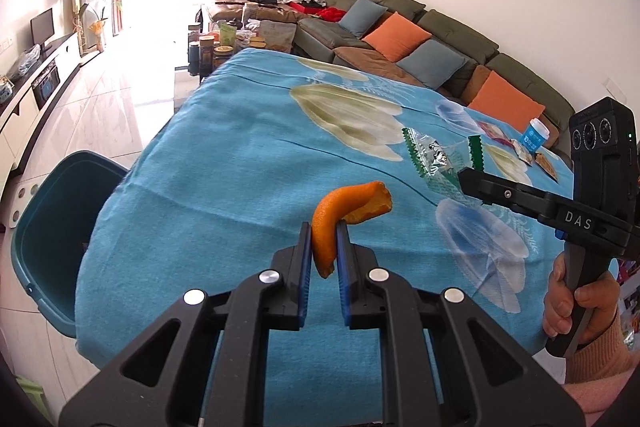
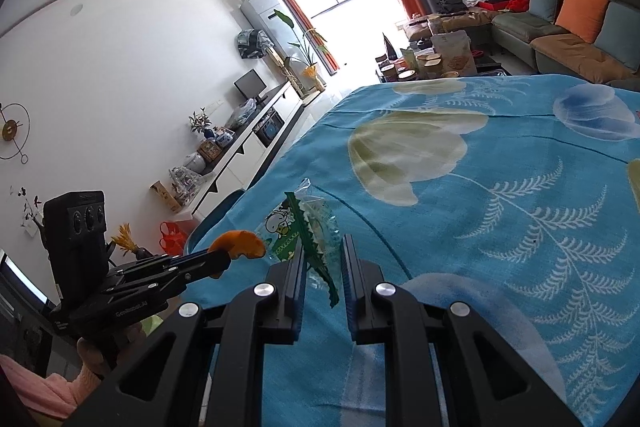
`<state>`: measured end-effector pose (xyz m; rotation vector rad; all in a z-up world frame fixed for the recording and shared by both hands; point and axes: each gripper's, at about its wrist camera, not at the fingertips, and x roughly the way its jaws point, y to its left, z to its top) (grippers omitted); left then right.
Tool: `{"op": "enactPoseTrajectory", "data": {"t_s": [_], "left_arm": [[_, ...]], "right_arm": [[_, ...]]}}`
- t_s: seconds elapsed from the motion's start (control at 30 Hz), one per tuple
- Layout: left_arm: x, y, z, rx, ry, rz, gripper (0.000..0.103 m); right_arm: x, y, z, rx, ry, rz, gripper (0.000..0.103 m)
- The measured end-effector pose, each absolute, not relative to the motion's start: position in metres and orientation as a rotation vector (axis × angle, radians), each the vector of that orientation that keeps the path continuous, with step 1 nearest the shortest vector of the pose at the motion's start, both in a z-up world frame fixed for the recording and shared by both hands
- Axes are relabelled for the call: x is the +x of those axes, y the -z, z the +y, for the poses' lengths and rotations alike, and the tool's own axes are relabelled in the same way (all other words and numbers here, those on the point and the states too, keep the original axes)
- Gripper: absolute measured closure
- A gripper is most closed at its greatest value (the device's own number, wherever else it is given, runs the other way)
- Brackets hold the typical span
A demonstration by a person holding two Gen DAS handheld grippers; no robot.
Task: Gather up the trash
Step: 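Lift the orange peel and green wrapper and carry them toward the teal bin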
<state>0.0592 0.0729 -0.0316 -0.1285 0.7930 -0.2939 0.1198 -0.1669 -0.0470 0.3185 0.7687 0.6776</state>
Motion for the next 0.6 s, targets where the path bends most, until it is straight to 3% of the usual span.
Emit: {"op": "enactPoseTrajectory", "data": {"t_s": [0.6], "left_arm": [[0.051, 0.029, 0.106, -0.171, 0.226, 0.779, 0.091]], "right_arm": [[0.123, 0.045, -0.131, 0.287, -0.743, 0.782, 0.088]]}}
